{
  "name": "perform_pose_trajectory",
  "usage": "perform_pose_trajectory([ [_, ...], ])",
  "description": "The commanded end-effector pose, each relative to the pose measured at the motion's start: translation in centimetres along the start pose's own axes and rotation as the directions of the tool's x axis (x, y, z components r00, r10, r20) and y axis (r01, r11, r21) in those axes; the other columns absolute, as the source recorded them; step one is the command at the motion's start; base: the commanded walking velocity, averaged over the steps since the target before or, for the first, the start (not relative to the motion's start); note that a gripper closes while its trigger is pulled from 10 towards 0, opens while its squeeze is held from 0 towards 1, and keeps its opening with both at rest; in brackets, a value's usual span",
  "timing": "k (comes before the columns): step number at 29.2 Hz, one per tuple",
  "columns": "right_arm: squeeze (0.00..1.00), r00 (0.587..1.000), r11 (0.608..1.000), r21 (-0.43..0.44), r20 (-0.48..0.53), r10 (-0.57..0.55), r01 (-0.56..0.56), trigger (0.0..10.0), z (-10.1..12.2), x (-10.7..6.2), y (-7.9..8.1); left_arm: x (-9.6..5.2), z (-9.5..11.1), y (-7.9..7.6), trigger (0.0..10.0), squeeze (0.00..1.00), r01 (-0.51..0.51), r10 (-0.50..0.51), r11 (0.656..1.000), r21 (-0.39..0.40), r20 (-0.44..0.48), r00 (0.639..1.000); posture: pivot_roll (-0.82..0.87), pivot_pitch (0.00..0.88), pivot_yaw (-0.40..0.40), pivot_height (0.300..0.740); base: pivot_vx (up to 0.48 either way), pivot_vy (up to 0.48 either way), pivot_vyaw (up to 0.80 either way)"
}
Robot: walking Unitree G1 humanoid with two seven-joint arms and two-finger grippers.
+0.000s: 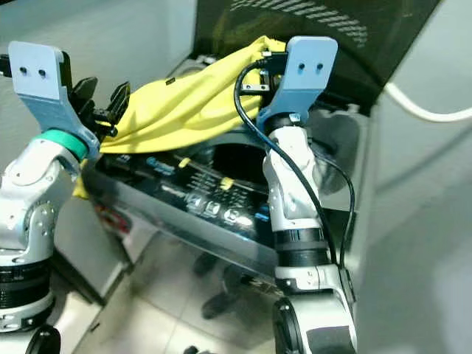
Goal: Clothes washing
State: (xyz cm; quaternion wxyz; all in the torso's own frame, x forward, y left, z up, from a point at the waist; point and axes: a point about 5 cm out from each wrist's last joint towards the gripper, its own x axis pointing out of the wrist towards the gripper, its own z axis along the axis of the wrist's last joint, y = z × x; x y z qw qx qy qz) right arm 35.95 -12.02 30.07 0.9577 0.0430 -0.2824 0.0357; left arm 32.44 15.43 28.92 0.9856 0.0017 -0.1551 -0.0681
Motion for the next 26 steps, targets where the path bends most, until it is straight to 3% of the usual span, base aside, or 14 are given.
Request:
perform_pose_trajectory([
  [1,0.0,0.999,0.999,0.005,0.006,-0.041,0.041,10.0,0.11,-0.07,-0.98,-0.09,0.02,-0.32,10.0,0.0,0.012,-0.012,1.0,-0.005,-0.001,1.0,0.1,0.046,-0.013,0.74,0.0,0.0,-0.8],
  [26,0.0,0.999,0.999,0.0,-0.003,-0.035,0.035,10.0,-0.15,0.03,-0.88,-0.1,0.02,-0.33,10.0,0.0,0.014,-0.014,1.0,-0.002,0.005,1.0,0.1,0.029,-0.019,0.74,0.0,0.0,-0.79],
])
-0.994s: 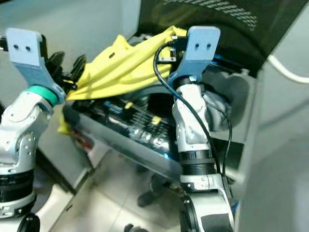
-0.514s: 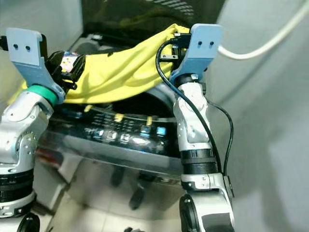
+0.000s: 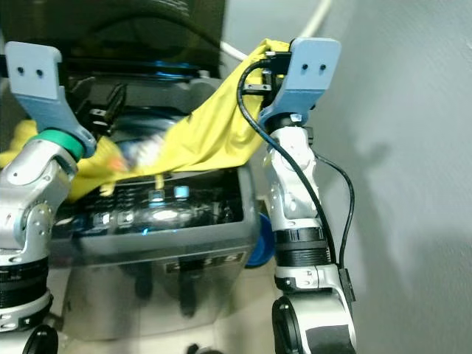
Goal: Clothes washing
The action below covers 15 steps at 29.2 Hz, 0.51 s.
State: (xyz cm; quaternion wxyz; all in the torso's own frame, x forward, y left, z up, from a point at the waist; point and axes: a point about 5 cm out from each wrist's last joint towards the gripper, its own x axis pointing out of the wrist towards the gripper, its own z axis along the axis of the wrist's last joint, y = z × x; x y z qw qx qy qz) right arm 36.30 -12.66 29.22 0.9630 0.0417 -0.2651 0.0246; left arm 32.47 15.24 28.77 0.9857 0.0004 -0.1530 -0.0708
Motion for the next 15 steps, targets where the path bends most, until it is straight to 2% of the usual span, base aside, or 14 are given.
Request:
perform_pose_trajectory([
  [1,0.0,0.999,1.0,0.008,0.032,-0.012,0.012,10.0,0.69,0.2,-0.16,-0.11,0.18,-0.14,10.0,0.0,0.009,-0.009,1.0,0.001,0.009,1.0,0.1,0.029,-0.019,0.74,0.0,0.0,-0.48],
  [3,0.0,1.0,1.0,-0.008,0.031,-0.003,0.004,10.0,0.59,0.18,-0.02,-0.11,0.19,-0.15,10.0,0.0,0.009,-0.009,1.0,0.0,0.01,1.0,0.1,0.031,-0.02,0.74,0.0,0.0,-0.25],
  [5,0.0,1.0,1.0,-0.012,0.029,0.0,0.0,10.0,0.52,0.16,0.05,-0.11,0.2,-0.15,10.0,0.0,0.008,-0.008,1.0,-0.001,0.01,1.0,0.1,0.032,-0.021,0.74,0.0,0.356,0.0],
  [15,0.0,1.0,1.0,-0.008,0.018,0.008,-0.008,10.0,0.27,0.11,0.2,-0.17,0.23,-0.19,10.0,0.0,0.006,-0.006,1.0,-0.002,0.011,1.0,0.1,0.038,-0.022,0.74,0.0,0.463,0.0],
])
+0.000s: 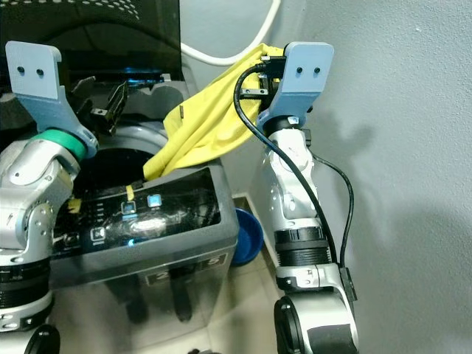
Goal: Clothes washing
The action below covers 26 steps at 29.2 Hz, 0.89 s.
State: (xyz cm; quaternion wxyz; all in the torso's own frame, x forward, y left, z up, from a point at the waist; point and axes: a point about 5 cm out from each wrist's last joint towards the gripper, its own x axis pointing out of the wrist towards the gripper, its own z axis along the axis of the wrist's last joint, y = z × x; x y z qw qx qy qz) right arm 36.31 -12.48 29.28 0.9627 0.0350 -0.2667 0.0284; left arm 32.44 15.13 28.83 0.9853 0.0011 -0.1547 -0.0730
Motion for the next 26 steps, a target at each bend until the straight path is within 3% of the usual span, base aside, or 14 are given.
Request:
perform_pose_trajectory([
  [1,0.0,1.0,1.0,0.003,0.016,-0.003,0.003,10.0,0.2,0.1,0.0,-0.2,0.2,-0.1,10.0,0.0,0.001,-0.001,1.0,-0.003,0.008,1.0,0.1,0.038,-0.022,0.74,0.0,0.48,0.0],
  [3,0.0,1.0,1.0,0.001,0.015,-0.004,0.004,10.0,0.2,0.1,0.0,-0.2,0.1,-0.1,10.0,0.0,-0.001,0.001,1.0,-0.005,0.009,1.0,0.1,0.041,-0.022,0.74,0.0,0.48,0.0],
  [20,0.0,1.0,1.0,-0.02,0.022,0.014,-0.013,10.0,0.2,0.0,0.3,-0.3,0.0,-0.4,10.0,0.0,0.04,-0.04,0.999,0.037,0.0,0.999,0.1,0.05,-0.02,0.74,0.0,0.0,0.0],
  [21,0.0,0.999,0.998,-0.037,0.028,0.042,-0.041,10.0,0.2,0.1,0.5,-0.5,0.2,-0.7,10.0,0.0,0.111,-0.112,0.99,0.091,0.002,0.994,0.1,0.05,-0.02,0.74,0.0,0.0,0.0],
  [23,0.0,0.998,0.998,-0.044,0.032,0.054,-0.052,10.0,0.3,0.1,0.6,-0.6,0.3,-0.8,10.0,0.0,0.143,-0.144,0.983,0.119,0.004,0.99,0.1,0.05,-0.02,0.74,0.0,0.0,0.0],
  [26,0.0,0.99,0.993,-0.035,0.079,0.119,-0.116,10.0,1.4,0.6,0.8,-1.1,1.5,-0.8,10.0,0.0,0.266,-0.276,0.944,0.194,0.029,0.961,0.1,0.056,-0.018,0.74,0.0,0.0,0.0],
])
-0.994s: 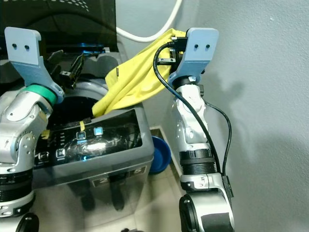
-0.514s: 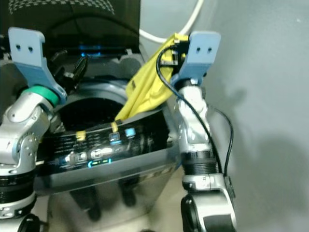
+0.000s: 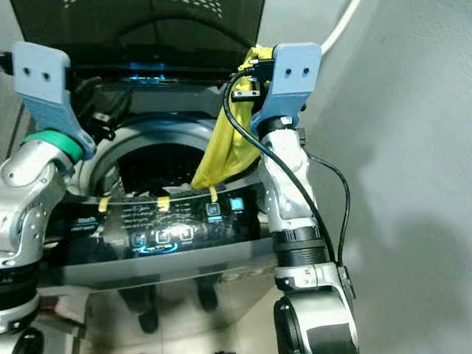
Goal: Clothes washing
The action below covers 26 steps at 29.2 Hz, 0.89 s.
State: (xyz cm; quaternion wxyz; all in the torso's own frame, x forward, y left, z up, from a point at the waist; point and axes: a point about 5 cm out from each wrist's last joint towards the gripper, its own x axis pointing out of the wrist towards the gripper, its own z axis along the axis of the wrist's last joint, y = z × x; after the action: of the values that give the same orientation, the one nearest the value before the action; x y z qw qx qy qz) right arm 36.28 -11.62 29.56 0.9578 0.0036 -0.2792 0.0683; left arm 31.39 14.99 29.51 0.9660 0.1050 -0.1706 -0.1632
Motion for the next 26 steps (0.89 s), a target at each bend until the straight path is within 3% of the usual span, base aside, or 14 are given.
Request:
perform_pose_trajectory([
  [1,0.0,0.997,0.999,0.02,0.075,0.035,-0.037,10.0,1.6,0.7,-0.1,-0.3,0.9,-0.5,10.0,0.0,0.086,-0.087,0.996,0.022,0.047,0.995,0.1,0.056,-0.018,0.74,0.0,0.0,0.0],
  [3,0.0,0.991,0.996,0.05,0.114,0.065,-0.071,10.0,2.7,1.1,-0.1,-0.6,1.5,-0.6,10.0,0.0,0.144,-0.146,0.989,0.033,0.066,0.987,0.1,0.061,-0.015,0.74,0.0,0.0,0.0],
  [4,0.0,0.967,0.973,0.138,0.205,0.154,-0.184,10.0,5.2,1.9,0.4,-1.3,2.5,-1.2,10.0,0.0,0.288,-0.29,0.957,0.03,0.091,0.953,0.1,0.061,-0.013,0.74,0.0,0.0,0.0],
  [6,0.0,0.957,0.964,0.156,0.229,0.176,-0.214,10.0,5.9,2.0,0.5,-1.5,2.7,-1.3,10.0,0.0,0.323,-0.325,0.946,0.029,0.096,0.941,0.1,0.061,-0.013,0.74,0.0,0.0,0.0],
  [7,0.0,0.909,0.919,0.201,0.322,0.264,-0.338,10.0,8.4,2.2,0.9,-2.0,3.1,-1.7,10.0,0.0,0.418,-0.415,0.909,-0.003,0.101,0.904,0.1,0.064,-0.011,0.74,0.0,0.0,0.0],
  [9,0.0,0.842,0.855,0.233,0.415,0.344,-0.464,10.0,10.8,2.0,1.1,-2.4,3.0,-1.9,10.0,0.0,0.488,-0.484,0.873,-0.022,0.091,0.87,0.1,0.068,-0.01,0.74,0.0,0.0,0.0],
  [13,0.0,0.778,0.795,0.233,0.477,0.408,-0.56,10.0,12.5,1.5,1.3,-2.3,2.5,-2.1,10.0,0.0,0.522,-0.519,0.851,-0.048,0.072,0.852,0.1,0.072,-0.006,0.74,0.0,0.0,0.0],
  [14,0.0,0.723,0.746,0.21,0.505,0.471,-0.632,10.0,13.3,0.9,1.8,-1.7,1.7,-2.0,10.0,0.0,0.514,-0.511,0.856,-0.063,0.055,0.858,0.09,0.079,0.003,0.74,0.0,0.0,0.0],
  [16,0.0,0.689,0.712,0.191,0.508,0.517,-0.675,10.0,13.5,0.4,2.2,-0.8,1.5,-1.6,10.0,0.0,0.478,-0.476,0.877,-0.041,0.057,0.878,0.09,0.08,0.007,0.74,0.0,0.0,0.0],
  [18,0.0,0.683,0.706,0.188,0.507,0.525,-0.683,10.0,13.5,0.3,2.2,-0.6,1.5,-1.6,10.0,0.0,0.473,-0.47,0.881,-0.033,0.06,0.88,0.09,0.08,0.007,0.74,0.0,0.0,0.0],
  [20,0.0,0.704,0.721,0.146,0.414,0.577,-0.678,10.0,11.5,-0.4,3.1,1.6,1.8,-0.1,10.0,0.0,0.331,-0.328,0.943,-0.02,0.087,0.941,0.09,0.084,0.009,0.74,0.0,0.0,0.0],
  [21,0.0,0.704,0.721,0.146,0.414,0.577,-0.678,10.0,11.5,-0.4,3.1,1.6,1.8,-0.1,10.0,0.0,0.331,-0.328,0.943,-0.02,0.087,0.941,0.09,0.084,0.009,0.74,0.0,0.0,0.0],
  [22,0.0,0.713,0.721,0.113,0.312,0.628,-0.684,10.0,9.0,-1.0,4.0,3.3,1.9,1.5,10.0,0.0,0.182,-0.179,0.983,-0.022,0.102,0.979,0.08,0.085,0.009,0.74,0.0,0.0,0.0],
  [26,0.0,0.738,0.736,0.109,0.221,0.638,-0.669,10.0,6.7,-1.2,4.6,4.1,1.8,2.9,10.0,0.0,0.054,-0.053,0.999,-0.006,0.104,0.993,0.08,0.088,0.009,0.74,0.0,0.0,0.0],
])
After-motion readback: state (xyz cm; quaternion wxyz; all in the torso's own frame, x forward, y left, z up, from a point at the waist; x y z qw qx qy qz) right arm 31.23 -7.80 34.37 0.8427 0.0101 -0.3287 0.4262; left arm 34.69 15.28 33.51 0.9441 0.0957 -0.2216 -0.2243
